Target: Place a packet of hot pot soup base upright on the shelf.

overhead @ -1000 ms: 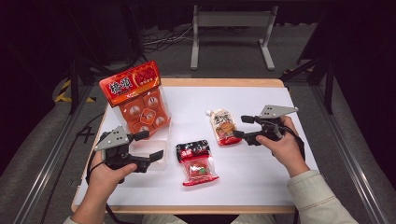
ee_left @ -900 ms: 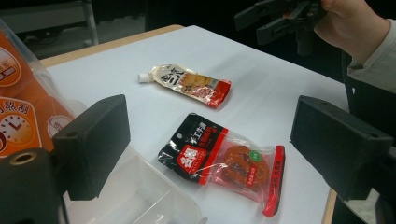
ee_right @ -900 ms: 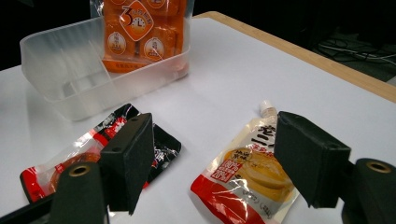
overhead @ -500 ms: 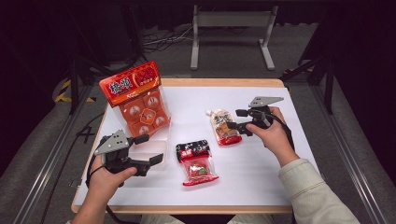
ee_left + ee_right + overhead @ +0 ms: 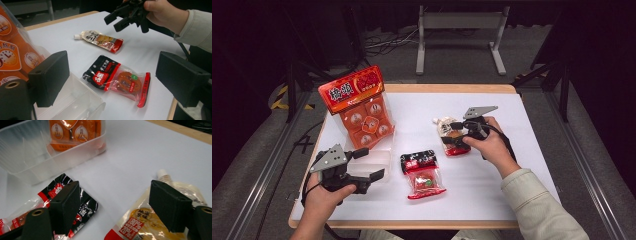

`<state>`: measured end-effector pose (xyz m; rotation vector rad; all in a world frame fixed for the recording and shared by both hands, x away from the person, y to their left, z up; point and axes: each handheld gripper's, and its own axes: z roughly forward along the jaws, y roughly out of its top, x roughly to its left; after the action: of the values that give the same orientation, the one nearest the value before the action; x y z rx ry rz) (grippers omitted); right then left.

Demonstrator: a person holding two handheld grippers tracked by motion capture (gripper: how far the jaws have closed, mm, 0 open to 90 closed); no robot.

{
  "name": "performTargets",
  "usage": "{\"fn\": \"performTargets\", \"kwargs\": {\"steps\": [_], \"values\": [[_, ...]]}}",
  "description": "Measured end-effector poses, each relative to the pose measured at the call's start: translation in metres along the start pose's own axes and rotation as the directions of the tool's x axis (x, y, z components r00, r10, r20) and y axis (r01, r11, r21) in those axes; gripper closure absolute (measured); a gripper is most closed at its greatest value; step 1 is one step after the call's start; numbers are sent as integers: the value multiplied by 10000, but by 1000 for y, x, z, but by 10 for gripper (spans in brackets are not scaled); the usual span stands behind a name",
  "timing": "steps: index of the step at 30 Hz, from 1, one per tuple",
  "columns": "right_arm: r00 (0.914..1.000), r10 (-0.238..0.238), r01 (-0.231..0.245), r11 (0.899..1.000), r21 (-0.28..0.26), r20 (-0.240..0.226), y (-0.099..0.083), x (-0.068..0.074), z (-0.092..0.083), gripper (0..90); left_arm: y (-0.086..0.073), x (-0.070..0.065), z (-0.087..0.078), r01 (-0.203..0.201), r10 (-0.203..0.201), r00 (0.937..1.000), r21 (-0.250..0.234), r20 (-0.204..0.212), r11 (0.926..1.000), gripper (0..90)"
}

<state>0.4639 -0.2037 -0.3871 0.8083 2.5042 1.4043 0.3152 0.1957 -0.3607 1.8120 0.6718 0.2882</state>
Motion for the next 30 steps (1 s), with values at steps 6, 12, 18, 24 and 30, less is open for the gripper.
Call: {"fn": "performTargets", "kwargs": {"steps": [6,12,18,24,30], "values": [[9989,-255,264,9994,213,-394,-5,9,20,261,-2,0,-4,4,-4,9999,-37,-102,10000,124],[9971,-470,511,9963,690,-599,-10,17,39,255,-4,4,-7,154,-157,9996,-109,-248,9998,124],[9957,-495,571,9936,978,-784,-15,22,49,246,-3,4,-5,104,-105,9998,-51,-188,9999,124],[9934,-477,638,9856,1567,-1043,-21,26,60,225,-4,5,-3,165,-164,9997,43,-180,9999,124],[9921,-639,835,9785,1887,-1075,-24,30,67,213,-5,6,-1,129,-127,9997,95,-210,9999,124]]}}
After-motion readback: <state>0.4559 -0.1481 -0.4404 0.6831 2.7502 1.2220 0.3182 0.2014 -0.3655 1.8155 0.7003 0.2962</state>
